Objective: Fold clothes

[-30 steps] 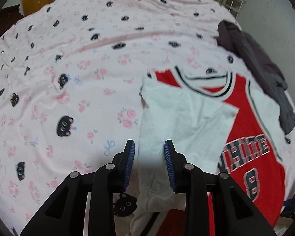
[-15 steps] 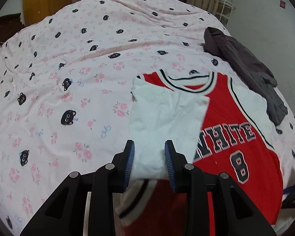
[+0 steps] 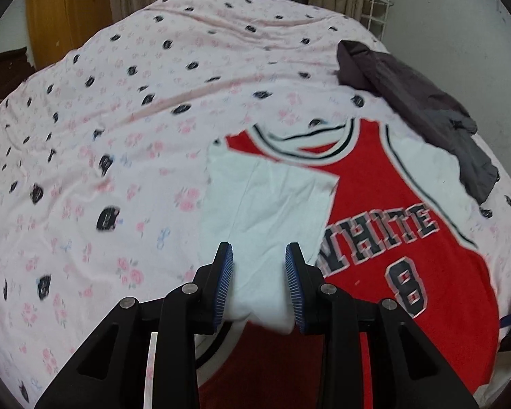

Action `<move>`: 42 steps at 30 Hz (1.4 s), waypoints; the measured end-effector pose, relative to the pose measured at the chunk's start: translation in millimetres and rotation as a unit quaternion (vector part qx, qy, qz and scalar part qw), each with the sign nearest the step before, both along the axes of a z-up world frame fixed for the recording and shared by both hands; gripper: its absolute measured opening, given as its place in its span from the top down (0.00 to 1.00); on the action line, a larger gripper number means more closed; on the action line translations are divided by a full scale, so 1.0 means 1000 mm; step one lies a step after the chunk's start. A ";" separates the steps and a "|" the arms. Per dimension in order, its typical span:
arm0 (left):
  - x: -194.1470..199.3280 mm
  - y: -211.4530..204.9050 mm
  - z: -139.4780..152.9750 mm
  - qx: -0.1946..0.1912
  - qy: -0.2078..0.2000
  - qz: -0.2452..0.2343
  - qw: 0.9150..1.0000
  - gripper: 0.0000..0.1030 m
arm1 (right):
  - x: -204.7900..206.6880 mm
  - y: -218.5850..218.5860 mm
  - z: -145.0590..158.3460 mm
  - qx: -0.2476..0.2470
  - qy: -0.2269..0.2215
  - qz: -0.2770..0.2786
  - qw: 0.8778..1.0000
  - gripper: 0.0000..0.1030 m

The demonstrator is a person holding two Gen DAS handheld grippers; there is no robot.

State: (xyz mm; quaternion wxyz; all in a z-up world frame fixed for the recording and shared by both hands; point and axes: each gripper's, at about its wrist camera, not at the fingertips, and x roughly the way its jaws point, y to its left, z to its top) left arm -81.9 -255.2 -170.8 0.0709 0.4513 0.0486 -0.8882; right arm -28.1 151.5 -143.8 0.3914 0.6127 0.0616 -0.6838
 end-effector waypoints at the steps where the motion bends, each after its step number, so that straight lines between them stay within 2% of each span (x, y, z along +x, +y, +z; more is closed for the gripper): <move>1: -0.004 0.002 0.001 0.001 0.000 -0.005 1.000 0.72 | 0.000 -0.001 0.000 0.000 0.000 0.000 1.000 0.65; 5: -0.021 0.012 0.005 0.007 -0.001 -0.024 1.000 0.69 | -0.001 -0.005 0.001 0.002 0.001 0.003 1.000 0.65; 7: -0.030 0.014 -0.012 0.013 -0.028 -0.024 0.999 0.66 | 0.001 -0.006 0.002 0.002 0.002 0.004 1.000 0.65; 10: -0.032 0.014 -0.026 0.023 -0.039 -0.018 0.999 0.66 | -0.001 -0.003 0.004 0.002 0.004 0.004 1.000 0.65; 19: 0.021 0.010 0.016 0.025 0.032 0.010 0.999 0.65 | -0.020 -0.006 0.026 -0.011 0.040 -0.014 0.999 0.65; 25: 0.067 0.006 0.023 0.027 0.057 0.040 0.997 0.64 | -0.071 -0.011 0.041 -0.057 0.072 -0.089 0.992 0.65; 28: 0.082 0.004 0.019 0.041 0.062 0.059 0.995 0.64 | -0.098 -0.013 0.039 -0.097 0.062 -0.138 0.984 0.64; 33: 0.085 0.013 0.007 0.046 0.055 0.056 0.996 0.63 | -0.141 -0.021 0.026 -0.132 0.043 -0.190 0.972 0.64; 42: 0.084 0.019 -0.001 0.053 0.047 0.047 0.996 0.63 | -0.183 -0.035 -0.013 -0.135 -0.005 -0.254 0.958 0.64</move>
